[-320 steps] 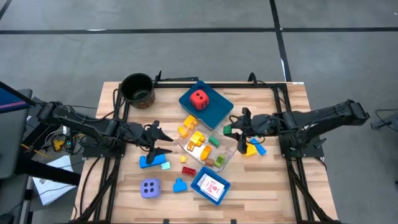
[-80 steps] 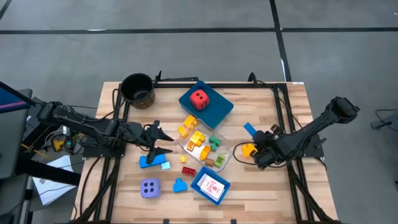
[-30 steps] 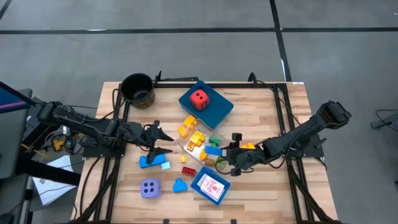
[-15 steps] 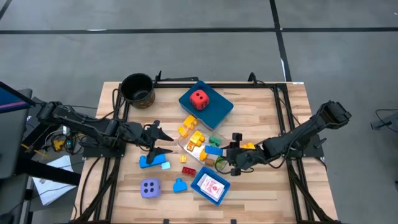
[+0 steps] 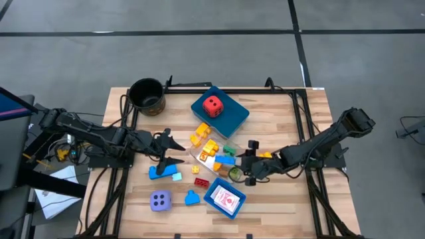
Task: Pick & Place Toys
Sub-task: Put the blue game piece block into the transparent bin, then put the sky blue game piece block into the transparent bin
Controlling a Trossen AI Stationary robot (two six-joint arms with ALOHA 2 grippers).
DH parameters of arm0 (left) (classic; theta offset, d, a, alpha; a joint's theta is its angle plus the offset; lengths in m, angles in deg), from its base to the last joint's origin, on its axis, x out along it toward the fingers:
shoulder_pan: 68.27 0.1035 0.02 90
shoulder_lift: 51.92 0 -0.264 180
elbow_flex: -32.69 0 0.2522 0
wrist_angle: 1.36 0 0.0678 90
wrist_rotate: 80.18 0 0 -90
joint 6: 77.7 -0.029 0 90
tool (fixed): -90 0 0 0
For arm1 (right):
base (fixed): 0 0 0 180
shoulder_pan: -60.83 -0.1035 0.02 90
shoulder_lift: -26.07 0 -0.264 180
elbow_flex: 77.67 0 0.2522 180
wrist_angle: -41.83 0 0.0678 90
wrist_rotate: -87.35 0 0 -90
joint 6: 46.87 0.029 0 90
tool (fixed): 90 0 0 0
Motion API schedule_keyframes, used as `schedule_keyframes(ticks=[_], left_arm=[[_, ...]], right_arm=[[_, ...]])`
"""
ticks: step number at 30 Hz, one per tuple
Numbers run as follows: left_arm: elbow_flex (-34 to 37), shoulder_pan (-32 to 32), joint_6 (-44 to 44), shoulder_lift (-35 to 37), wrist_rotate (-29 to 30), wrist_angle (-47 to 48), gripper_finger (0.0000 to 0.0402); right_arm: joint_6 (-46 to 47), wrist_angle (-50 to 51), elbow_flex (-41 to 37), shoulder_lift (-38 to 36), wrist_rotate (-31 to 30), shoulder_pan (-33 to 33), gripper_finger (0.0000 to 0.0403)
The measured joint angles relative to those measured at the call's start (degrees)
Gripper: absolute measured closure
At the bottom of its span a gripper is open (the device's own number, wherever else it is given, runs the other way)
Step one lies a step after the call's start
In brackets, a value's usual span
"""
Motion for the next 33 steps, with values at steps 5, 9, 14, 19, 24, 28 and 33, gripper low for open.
schedule_keyframes(ticks=[5,9,14,19,24,28,33], left_arm=[[0.0,0.0,-0.85,0.0,0.02,0.0,0.0165],[0.0,-0.01,-0.84,0.0,0.02,0.01,0.0165],[0.0,-0.01,-0.71,0.0,0.52,0.01,0.0165],[0.0,0.01,0.9,-1.86,1.37,1.18,0.0157],[0.0,-0.01,1.1,-7.0,1.35,1.8,0.0117],[-0.02,-0.02,2.26,-8.77,1.31,3.08,0.0064],[-0.04,-0.87,8.93,-9.03,0.81,13.1,0.0007]], right_arm=[[0.13,0.01,0.0,0.0,-0.02,-0.04,0.022],[0.11,0.02,0.0,0.0,-0.33,-0.04,0.0207],[0.11,0.02,0.0,0.0,-0.48,-0.04,0.0199],[0.09,0.02,0.0,0.0,-0.48,-0.04,0.0198],[0.09,0.28,0.0,0.0,-0.5,-0.07,0.0198],[0.13,0.58,0.0,-0.02,-0.48,-0.2,0.0198],[0.92,2.22,0.0,-0.02,-0.45,-0.2,0.0198]])
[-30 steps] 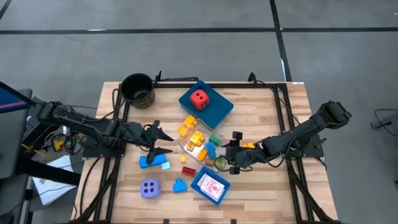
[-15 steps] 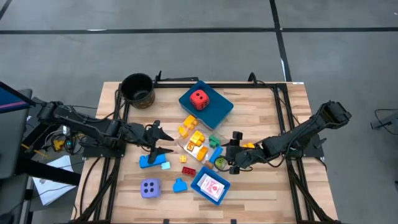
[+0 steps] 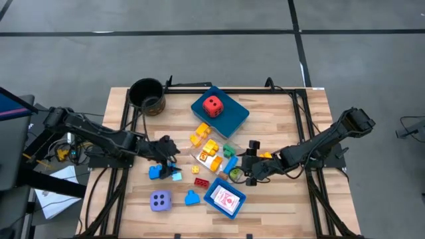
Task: Pick & Place Toys
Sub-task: Put the sky blue game piece block into the transparent bin
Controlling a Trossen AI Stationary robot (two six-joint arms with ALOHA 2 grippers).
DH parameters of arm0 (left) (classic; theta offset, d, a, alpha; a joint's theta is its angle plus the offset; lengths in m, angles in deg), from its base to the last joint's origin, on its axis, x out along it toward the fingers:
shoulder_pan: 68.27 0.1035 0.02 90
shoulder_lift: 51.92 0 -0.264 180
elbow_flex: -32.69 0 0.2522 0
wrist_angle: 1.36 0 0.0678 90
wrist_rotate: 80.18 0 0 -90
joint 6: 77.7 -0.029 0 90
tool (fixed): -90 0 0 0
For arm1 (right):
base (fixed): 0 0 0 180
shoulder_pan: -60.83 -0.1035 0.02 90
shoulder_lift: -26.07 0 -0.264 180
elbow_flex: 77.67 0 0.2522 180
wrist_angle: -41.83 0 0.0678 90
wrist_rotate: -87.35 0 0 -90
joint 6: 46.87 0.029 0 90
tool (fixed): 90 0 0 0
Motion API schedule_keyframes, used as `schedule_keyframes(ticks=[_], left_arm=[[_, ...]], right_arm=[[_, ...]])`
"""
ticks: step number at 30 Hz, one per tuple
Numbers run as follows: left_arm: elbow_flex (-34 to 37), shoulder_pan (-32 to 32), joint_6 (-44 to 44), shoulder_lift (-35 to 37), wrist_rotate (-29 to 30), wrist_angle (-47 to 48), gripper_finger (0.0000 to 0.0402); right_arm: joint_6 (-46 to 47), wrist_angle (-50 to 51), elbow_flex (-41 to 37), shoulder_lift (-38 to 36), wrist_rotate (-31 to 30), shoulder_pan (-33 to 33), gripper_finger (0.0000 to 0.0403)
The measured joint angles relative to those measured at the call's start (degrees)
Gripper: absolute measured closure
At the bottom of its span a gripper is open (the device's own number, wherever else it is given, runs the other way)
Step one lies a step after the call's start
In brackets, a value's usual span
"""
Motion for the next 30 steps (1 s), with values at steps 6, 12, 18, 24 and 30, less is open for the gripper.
schedule_keyframes(ticks=[6,12,18,24,30], left_arm=[[0.69,-0.02,6.02,-0.39,0.59,6.95,0.0033],[8.03,-0.02,8.18,-0.44,0.52,2.05,0.005],[14.38,-0.52,11.41,-0.44,-3.53,-6.45,0.0043],[16.53,-2.13,11.49,-0.41,-3.28,-12.18,0.0034],[17.96,-4.33,9.43,-0.39,1.8,-12.38,0.0034]], right_arm=[[0.1,0.2,0.0,0.0,0.08,0.0,0.0198],[0.7,0.21,0.0,0.0,0.99,0.02,0.0198],[0.71,0.21,0.0,0.0,1.31,0.02,0.0198],[0.71,0.21,0.0,0.0,1.31,0.02,0.0198],[1.13,0.34,0.0,0.0,1.49,0.02,0.0198]])
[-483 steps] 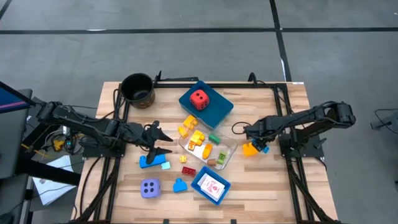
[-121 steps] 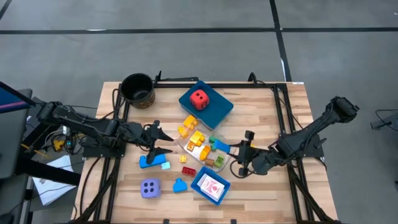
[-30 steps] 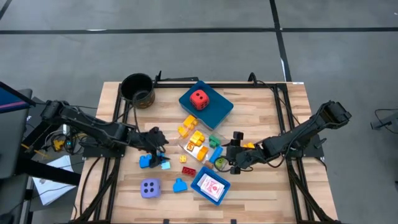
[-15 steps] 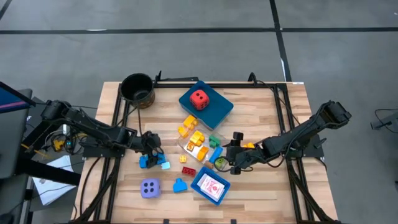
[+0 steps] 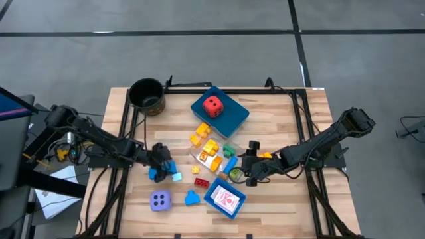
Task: Pick & Place Toys
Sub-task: Put the sky blue game piece block into the transparent bin
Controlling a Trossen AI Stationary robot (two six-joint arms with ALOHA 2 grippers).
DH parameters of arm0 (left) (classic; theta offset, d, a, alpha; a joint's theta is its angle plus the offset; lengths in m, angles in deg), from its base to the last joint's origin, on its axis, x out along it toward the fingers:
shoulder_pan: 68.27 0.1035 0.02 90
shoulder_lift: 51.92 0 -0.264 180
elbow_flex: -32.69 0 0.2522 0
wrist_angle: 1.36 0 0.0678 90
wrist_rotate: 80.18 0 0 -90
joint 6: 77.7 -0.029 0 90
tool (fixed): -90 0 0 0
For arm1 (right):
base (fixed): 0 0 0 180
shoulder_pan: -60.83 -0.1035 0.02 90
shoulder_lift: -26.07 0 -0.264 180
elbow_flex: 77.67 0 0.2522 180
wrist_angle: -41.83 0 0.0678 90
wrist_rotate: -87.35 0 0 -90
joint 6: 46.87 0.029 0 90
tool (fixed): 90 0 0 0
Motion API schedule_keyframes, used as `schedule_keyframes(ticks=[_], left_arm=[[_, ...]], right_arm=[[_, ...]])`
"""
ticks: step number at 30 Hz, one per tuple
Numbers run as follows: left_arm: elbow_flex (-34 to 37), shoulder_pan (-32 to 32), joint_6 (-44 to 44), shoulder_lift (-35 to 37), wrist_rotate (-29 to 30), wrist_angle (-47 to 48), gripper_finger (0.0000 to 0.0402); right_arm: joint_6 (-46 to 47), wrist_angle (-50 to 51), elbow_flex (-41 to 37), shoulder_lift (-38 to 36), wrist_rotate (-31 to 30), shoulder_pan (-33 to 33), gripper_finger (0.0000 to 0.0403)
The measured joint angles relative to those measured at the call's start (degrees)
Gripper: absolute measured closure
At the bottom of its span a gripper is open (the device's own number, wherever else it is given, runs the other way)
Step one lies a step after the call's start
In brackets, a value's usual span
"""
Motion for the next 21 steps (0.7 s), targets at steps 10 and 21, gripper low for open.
schedule_keyframes(ticks=[10,21], left_arm=[[3.04,-0.6,-0.93,-0.02,3.59,-1.61,0.0037],[3.02,-0.09,-0.96,0.0,6.95,-1.63,0.0098]], right_arm=[[0.02,0.08,0.0,0.0,0.02,0.0,0.0198],[0.04,0.28,0.0,0.0,0.02,0.0,0.0198]])
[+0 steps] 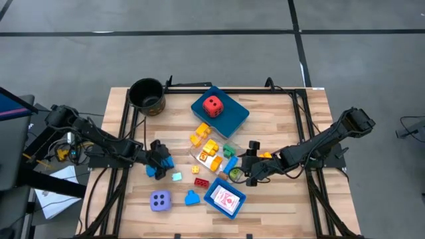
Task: Pick & Place Toys
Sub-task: Put the sky blue game piece block into the transparent bin
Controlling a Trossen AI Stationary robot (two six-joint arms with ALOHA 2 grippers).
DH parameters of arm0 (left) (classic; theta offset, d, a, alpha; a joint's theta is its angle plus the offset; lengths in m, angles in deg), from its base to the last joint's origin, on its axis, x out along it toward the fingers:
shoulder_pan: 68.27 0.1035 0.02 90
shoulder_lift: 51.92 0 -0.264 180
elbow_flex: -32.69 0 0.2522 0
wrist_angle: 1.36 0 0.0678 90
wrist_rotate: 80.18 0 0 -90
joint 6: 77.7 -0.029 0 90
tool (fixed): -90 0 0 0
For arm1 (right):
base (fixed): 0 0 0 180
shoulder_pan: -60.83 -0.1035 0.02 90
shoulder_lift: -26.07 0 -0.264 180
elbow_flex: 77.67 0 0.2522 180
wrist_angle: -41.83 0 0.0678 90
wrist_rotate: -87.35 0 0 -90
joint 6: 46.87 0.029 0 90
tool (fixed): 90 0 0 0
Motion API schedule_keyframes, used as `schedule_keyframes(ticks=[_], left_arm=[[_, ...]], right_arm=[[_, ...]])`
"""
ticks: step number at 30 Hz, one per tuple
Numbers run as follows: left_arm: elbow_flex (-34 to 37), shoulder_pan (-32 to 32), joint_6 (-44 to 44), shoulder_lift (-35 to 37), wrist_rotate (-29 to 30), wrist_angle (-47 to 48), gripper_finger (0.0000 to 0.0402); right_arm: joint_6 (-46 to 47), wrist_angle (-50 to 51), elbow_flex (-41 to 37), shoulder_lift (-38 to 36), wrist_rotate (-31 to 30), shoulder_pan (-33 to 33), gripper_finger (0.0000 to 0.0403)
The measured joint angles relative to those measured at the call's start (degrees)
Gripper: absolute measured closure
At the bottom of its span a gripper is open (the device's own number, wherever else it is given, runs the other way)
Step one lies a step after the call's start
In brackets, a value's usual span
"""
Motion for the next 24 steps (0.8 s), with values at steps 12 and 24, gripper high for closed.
schedule_keyframes(ticks=[12,24], left_arm=[[0.0,2.44,1.28,0.0,0.32,-0.22,0.0138],[-0.01,2.42,-5.33,0.0,2.63,-10.3,0.0138]], right_arm=[[0.0,0.0,0.0,0.0,0.0,0.0,0.0198],[0.0,0.29,0.02,0.0,0.0,0.02,0.0198]])
